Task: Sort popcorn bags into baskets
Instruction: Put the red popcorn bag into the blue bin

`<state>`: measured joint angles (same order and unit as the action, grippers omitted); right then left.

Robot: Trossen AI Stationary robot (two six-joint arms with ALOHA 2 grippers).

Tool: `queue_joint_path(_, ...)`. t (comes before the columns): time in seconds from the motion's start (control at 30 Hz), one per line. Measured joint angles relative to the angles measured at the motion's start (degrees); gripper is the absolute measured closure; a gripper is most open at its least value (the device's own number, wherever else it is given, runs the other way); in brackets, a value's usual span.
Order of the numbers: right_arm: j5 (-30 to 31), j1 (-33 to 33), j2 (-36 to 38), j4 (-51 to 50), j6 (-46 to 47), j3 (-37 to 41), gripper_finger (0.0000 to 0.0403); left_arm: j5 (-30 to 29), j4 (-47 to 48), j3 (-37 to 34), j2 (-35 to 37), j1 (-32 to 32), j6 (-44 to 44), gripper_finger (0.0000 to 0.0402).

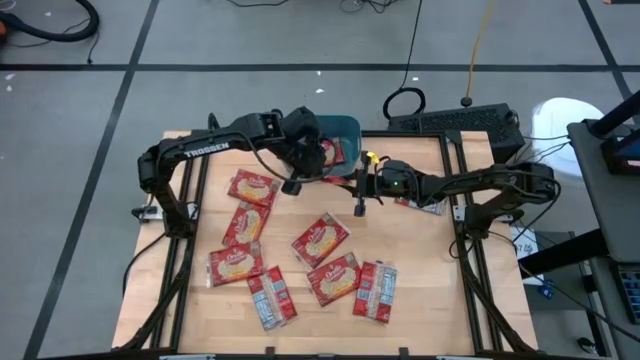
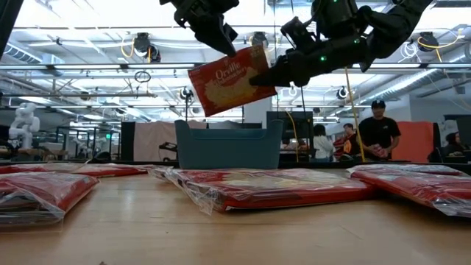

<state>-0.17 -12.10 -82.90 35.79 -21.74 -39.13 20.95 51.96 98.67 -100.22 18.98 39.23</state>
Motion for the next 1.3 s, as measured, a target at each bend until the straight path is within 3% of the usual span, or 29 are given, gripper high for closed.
queue_joint_path(0.13, 0.4, -0.1, -0.1, 0.9, 1.0, 0.0, 0.0391, -1.8, 0.0, 0.0, 0.0, -0.2, -2.5, 0.0369)
queue_joint_path(0.37, 0.3, -2.4, -0.2, 2.5, 8.7, 0.2, 0.0375, -19.5, -0.4, 0.0, 0.3, -2.9, -8.8, 0.025)
queue_joint_path(0.6, 0.0, -5.0, 0.0, 3.2, 13.5, 0.1, 0.0391, -26.8, -3.5, 0.0, 0.3, -5.3, -14.8, 0.0166)
queue_joint_path(1.07, -0.3, -5.1, 0.6, 2.5, 16.6, 0.1, 0.0388, -25.5, -4.1, -0.1, 0.3, -3.1, -14.3, 0.0164)
queue_joint_path(1.3, -5.0, -5.1, 1.3, 2.1, 19.5, 0.1, 0.0388, -21.1, -8.0, -5.1, 0.2, -1.7, -13.5, 0.0116)
